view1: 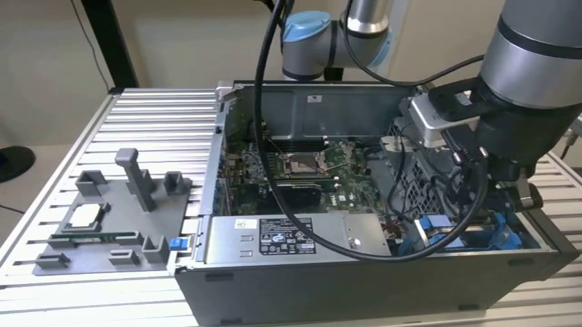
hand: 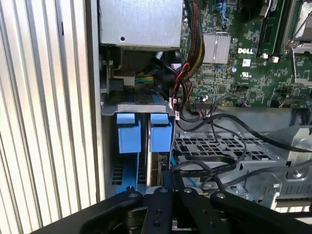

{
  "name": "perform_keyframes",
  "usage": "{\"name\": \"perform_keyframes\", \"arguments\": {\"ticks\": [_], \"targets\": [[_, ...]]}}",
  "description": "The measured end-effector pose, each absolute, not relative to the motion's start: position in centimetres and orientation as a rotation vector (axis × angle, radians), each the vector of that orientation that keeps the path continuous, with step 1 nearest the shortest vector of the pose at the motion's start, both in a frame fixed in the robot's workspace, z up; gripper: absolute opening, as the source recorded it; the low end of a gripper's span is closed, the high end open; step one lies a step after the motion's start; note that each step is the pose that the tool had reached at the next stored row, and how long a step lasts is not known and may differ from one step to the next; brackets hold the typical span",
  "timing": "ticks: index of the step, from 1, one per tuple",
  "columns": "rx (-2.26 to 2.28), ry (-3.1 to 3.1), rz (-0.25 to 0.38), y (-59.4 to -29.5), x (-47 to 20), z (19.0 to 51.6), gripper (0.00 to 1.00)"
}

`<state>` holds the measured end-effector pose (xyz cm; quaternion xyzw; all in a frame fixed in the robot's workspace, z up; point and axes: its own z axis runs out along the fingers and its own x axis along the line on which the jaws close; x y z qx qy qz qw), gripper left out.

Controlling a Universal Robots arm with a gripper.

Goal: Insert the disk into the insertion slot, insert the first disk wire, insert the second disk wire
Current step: 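Insert the second disk wire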

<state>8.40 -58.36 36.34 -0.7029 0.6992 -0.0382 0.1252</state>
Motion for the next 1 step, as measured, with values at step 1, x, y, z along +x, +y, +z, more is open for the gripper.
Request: {"name": "perform_keyframes", "arguments": {"ticks": [1], "targets": [[-2.048,2.037,-0.111,-58.36,8.4,36.34,0.0]]}}
